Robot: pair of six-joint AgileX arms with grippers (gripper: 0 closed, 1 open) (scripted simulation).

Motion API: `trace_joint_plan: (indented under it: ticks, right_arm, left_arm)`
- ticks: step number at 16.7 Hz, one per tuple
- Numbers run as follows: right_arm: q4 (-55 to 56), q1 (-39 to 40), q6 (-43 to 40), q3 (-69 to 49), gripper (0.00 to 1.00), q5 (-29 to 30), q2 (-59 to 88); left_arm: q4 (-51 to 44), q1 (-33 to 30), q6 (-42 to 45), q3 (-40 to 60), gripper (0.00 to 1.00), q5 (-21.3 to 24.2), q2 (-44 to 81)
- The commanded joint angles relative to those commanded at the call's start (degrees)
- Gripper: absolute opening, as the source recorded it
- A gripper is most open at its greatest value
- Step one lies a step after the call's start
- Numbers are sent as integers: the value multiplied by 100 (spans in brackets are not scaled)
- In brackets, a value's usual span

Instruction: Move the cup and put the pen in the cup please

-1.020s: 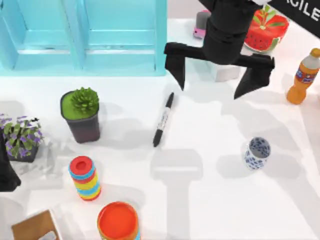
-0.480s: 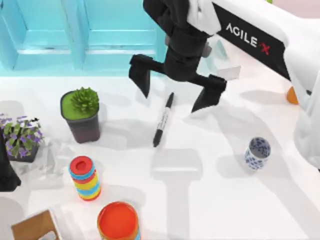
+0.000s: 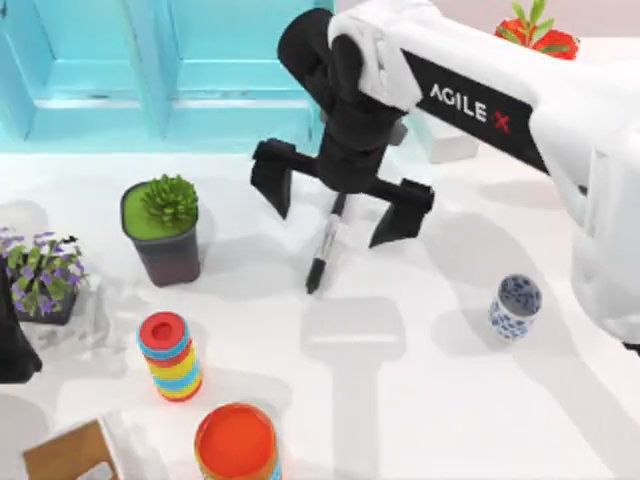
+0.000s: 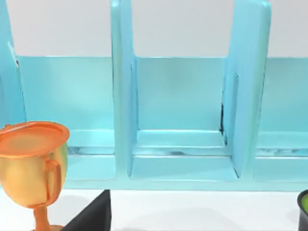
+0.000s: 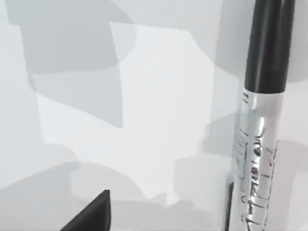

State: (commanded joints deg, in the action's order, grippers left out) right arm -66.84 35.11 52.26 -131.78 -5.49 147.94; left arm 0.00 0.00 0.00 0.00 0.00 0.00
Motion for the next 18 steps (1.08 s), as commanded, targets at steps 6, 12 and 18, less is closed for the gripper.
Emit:
trace_joint_plan:
  ticks: [6, 12, 18]
  right_arm:
    - [813, 67, 69, 521, 100, 13, 285]
    - [813, 67, 69, 521, 77, 13, 285]
    - [813, 67, 69, 521, 32, 13, 285]
  left_arm:
    - [0, 0, 0, 0, 100, 0, 0]
    - [0, 0, 0, 0, 100, 0, 0]
    - [0, 0, 0, 0, 100, 0, 0]
